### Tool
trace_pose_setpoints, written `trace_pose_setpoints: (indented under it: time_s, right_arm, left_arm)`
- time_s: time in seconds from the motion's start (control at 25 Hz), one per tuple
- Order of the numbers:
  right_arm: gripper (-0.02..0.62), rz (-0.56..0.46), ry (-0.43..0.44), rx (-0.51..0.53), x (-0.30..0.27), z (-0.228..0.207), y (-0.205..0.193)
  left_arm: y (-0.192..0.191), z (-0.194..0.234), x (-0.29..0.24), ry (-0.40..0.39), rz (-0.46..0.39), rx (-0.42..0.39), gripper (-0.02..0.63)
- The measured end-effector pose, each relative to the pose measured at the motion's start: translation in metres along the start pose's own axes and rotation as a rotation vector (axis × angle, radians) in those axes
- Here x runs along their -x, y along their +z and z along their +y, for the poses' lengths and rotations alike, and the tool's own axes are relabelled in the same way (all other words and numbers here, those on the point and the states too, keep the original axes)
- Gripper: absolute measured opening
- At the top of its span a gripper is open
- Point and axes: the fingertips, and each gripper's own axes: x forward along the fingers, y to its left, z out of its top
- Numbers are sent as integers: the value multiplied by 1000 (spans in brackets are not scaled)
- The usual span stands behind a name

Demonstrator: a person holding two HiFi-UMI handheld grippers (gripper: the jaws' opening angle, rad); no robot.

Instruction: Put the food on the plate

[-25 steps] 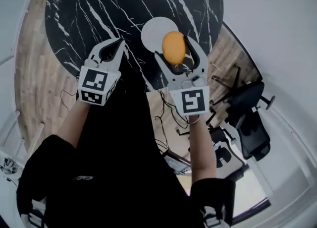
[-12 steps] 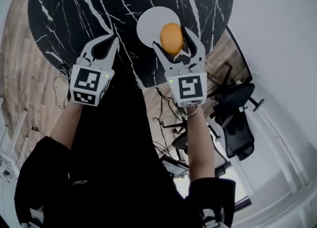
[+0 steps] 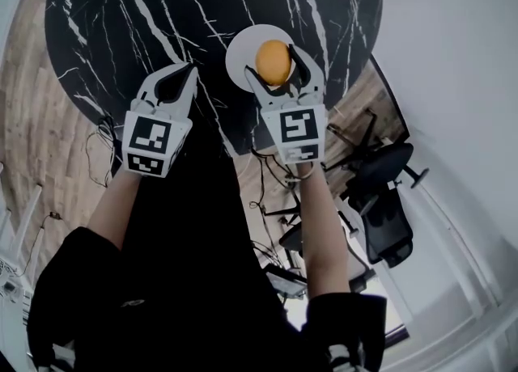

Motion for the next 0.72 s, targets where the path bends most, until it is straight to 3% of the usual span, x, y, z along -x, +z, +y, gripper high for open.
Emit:
trace_pose_setpoints:
  time_s: [0.72]
  right_arm:
    - [342,104,-64,-46,-18,-6,-25]
  left_arm:
    - [2,6,2,-25,50,-35,0]
